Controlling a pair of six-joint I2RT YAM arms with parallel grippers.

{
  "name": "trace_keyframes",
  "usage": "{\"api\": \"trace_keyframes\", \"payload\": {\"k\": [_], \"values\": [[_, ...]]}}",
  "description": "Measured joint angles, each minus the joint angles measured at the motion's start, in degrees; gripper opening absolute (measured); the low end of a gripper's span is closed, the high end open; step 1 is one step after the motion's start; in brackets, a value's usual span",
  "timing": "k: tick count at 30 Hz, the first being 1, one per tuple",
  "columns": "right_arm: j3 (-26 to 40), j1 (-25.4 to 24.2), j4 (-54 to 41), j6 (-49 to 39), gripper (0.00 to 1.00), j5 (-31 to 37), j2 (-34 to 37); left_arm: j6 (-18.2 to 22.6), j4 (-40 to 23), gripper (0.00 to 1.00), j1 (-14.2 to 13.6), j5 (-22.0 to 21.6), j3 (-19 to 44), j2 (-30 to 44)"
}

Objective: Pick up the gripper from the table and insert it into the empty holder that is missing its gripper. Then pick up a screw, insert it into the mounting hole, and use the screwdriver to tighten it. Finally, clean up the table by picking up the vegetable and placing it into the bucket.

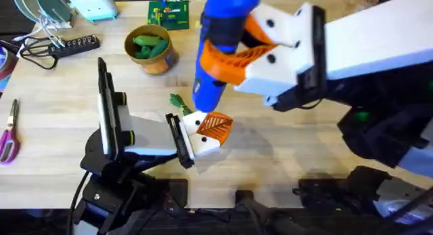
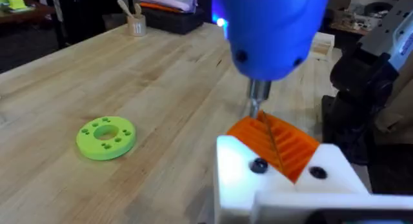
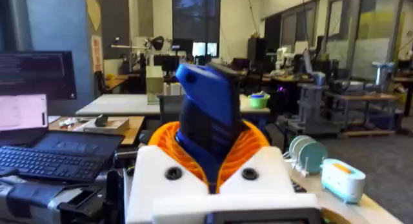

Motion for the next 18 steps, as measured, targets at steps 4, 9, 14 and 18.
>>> {"api": "trace_keyframes", "payload": {"k": [4,9,14,18], "values": [[0.0,0.6,-0.4,0.0,0.024,0.1,2.0,0.0,0.0,0.005,0.0,0.0,0.0,0.0],[0.0,0.8,-0.3,0.0,0.024,0.6,2.3,0.0,0.0,0.005,0.0,0.0,0.0,0.0],[0.1,2.0,-0.1,0.3,0.024,0.7,2.4,0.0,0.0,0.005,0.0,0.0,0.0,0.0],[0.2,2.5,0.3,0.6,0.024,0.7,3.2,0.0,0.0,0.005,0.0,0.0,0.0,0.0]]}}
